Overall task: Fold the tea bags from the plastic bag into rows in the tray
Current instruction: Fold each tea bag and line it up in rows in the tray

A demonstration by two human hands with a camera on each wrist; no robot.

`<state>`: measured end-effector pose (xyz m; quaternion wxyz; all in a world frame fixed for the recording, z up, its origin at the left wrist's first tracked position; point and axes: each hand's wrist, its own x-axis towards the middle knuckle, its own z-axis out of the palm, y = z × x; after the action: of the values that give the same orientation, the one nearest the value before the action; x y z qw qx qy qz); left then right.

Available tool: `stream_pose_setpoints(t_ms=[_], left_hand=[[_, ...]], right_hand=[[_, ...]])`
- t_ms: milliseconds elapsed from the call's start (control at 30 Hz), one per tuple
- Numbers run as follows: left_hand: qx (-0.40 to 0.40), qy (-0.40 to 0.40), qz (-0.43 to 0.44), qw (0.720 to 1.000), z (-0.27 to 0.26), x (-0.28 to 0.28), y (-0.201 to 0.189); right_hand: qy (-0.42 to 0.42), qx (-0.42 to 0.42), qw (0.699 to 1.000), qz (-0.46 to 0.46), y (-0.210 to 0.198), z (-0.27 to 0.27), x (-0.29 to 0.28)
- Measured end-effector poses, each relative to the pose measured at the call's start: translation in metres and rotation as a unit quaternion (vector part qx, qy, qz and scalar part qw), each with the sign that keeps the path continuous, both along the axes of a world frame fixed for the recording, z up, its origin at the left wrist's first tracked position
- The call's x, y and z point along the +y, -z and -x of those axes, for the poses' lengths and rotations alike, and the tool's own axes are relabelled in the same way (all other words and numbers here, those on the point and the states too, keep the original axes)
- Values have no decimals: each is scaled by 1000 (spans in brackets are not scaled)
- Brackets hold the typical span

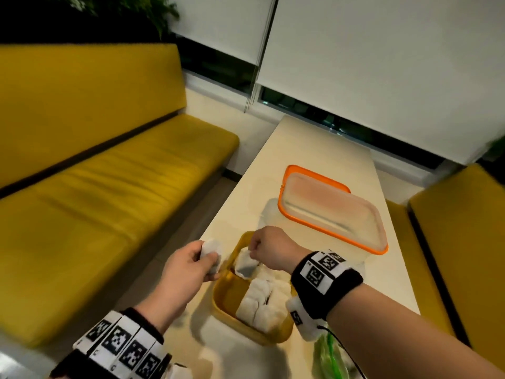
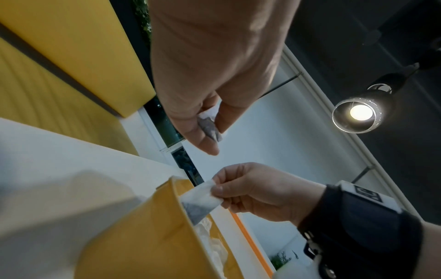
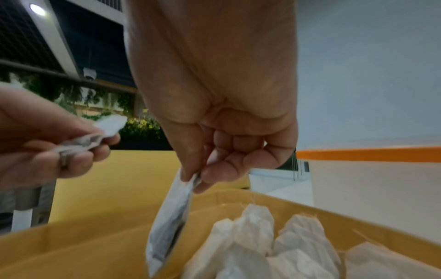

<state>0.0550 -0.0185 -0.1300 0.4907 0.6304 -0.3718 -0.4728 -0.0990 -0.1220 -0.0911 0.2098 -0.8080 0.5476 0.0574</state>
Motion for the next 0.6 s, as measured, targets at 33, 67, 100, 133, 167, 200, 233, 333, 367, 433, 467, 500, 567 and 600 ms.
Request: stream_pose_setpoints(t_ms=[33, 67, 100, 133, 167, 200, 233, 333, 367, 433, 467, 500, 567, 600], left_hand=[[-2, -2, -2, 1000, -2, 1, 2], [-4, -4, -3, 1000, -4, 3, 3], [-7, -4, -4, 1000, -5, 5, 4], [-10, -7, -5, 1000, -7, 7, 5], [-11, -8, -6, 1000, -7, 8, 6], [-11, -10, -7, 1000, -8, 9, 7], [-10, -11, -7, 1000, -10, 10, 7], [-12, -17, -16, 1000, -12, 13, 8], [-8, -19, -21, 1000, -13, 13, 8], [4, -19, -22, 1000, -15, 16, 6], [7, -19, -20, 1000, -16, 17, 6], [8, -20, -18, 1000, -17, 18, 6], [13, -21, -15, 1000, -18, 20, 7], [15, -14, -15, 1000, -18, 21, 8]], right_hand=[[-10, 19, 1000, -2, 4, -5, -3], [-21, 35, 999, -6, 9, -9, -5], [-30, 49, 998, -8, 13, -12, -7], [-38, 62, 997, -11, 16, -16, -8], [-39, 74, 996, -12, 20, -18, -9], [-37, 85, 996, -12, 24, -20, -10], [-36, 100, 994, -10, 28, -22, -11], [-39, 137, 990, 12, 36, -23, -12], [-40, 143, 989, 21, 36, -24, -11], [-64, 160, 983, 55, 30, -25, -6], [-93, 177, 976, 84, 25, -26, -2], [-131, 191, 967, 107, 20, -27, 3], [-230, 213, 942, 120, 16, -26, 13], [-273, 232, 927, 108, 18, -25, 17]])
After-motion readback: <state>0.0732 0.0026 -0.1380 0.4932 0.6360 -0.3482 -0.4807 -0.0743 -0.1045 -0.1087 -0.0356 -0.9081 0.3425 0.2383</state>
